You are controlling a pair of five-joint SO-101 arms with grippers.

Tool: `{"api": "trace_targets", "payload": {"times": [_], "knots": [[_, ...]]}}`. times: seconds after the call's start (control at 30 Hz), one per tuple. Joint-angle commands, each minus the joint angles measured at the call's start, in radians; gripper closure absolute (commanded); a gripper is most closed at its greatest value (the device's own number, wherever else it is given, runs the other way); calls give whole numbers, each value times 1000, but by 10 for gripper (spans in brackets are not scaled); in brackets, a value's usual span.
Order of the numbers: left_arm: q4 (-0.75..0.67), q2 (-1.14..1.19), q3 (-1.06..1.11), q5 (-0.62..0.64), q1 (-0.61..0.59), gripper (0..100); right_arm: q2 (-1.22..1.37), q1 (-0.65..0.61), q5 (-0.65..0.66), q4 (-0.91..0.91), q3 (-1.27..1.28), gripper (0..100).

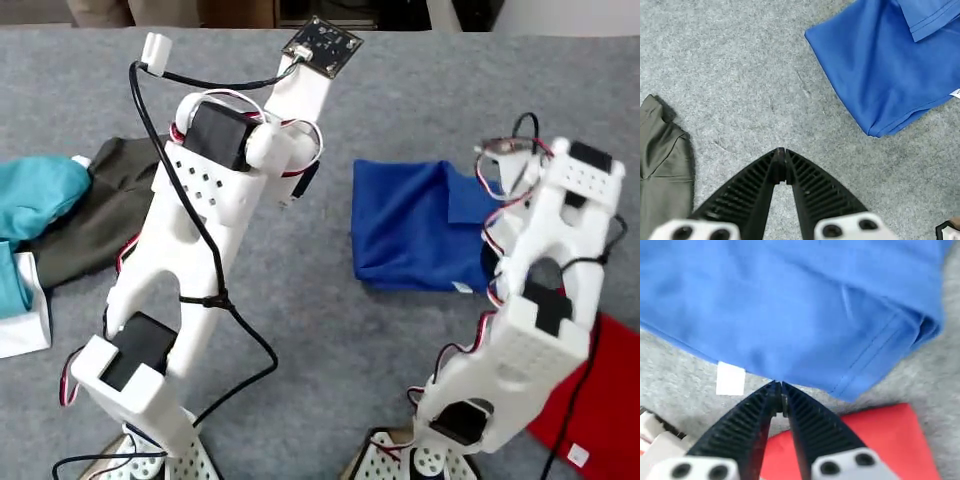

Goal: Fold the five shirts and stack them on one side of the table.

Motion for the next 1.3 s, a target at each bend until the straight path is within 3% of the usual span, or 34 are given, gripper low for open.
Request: {"api": "trace_targets", "payload": {"times": [0.0, 0.27, 0.4, 0.57, 0.87, 1.27], "knots": [[6, -8, -11, -8, 3, 981, -97, -1, 14, -44, 18, 994], [6, -8, -11, -8, 3, 981, -56, -305, -86, -52, -119, 994], [6, -8, -11, -8, 3, 981, 68, -375, -135, -81, -208, 994], [6, -8, -11, -8, 3, 981, 265, -318, -137, -86, -389, 994], [6, -8, -11, -8, 3, 981, 562, -114, -135, -81, -955, 993], [6, -8, -11, -8, 3, 981, 812, -87, -135, -91, -1527, 991]]}}
